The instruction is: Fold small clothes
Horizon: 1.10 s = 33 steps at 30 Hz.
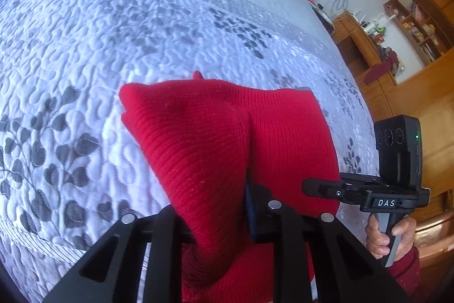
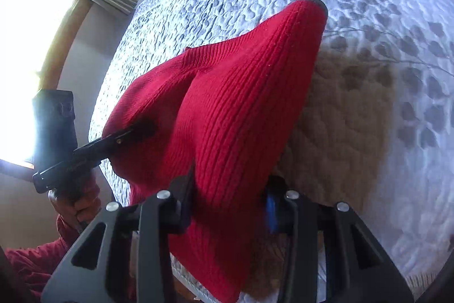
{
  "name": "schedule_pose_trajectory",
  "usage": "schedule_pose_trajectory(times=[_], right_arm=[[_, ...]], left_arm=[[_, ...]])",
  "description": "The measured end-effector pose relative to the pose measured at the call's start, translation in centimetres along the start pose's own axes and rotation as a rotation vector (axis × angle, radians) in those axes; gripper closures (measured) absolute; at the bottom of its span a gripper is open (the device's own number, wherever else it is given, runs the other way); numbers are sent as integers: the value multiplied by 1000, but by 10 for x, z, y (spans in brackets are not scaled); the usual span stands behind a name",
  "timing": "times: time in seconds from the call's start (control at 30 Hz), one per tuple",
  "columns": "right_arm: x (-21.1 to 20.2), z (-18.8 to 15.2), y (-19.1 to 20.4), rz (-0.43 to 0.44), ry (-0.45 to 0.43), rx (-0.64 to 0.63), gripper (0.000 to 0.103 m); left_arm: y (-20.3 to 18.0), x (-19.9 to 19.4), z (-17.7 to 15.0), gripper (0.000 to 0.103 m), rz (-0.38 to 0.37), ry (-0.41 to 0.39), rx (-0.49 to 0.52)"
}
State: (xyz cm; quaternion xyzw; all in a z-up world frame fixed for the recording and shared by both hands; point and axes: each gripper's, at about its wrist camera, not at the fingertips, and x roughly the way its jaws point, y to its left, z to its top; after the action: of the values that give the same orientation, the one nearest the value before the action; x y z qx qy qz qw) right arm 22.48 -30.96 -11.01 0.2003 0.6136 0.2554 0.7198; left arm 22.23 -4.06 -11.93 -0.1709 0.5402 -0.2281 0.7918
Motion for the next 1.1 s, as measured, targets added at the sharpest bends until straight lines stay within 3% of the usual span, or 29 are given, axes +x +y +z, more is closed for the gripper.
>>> schedule_pose_trajectory(times=[0.33, 0.57, 0.87, 0.97, 1.1], right_arm=[[-71, -32, -25, -35, -72, 27, 66], [-112, -16, -58, -86, -113, 34, 66], [-95, 45, -152, -111, -43, 146, 66], [-82, 53, -183, -47, -23, 187, 64], [-80, 40, -197, 13, -23, 215, 48]], left_arm=[[-69, 7, -16, 82, -48, 15, 82], [-118, 36, 8, 82, -51, 26, 143], [-128, 129, 57, 82, 1, 104, 73], [-119, 147, 56, 80, 17, 121, 45], [-111, 151, 42, 74, 14, 125, 54]])
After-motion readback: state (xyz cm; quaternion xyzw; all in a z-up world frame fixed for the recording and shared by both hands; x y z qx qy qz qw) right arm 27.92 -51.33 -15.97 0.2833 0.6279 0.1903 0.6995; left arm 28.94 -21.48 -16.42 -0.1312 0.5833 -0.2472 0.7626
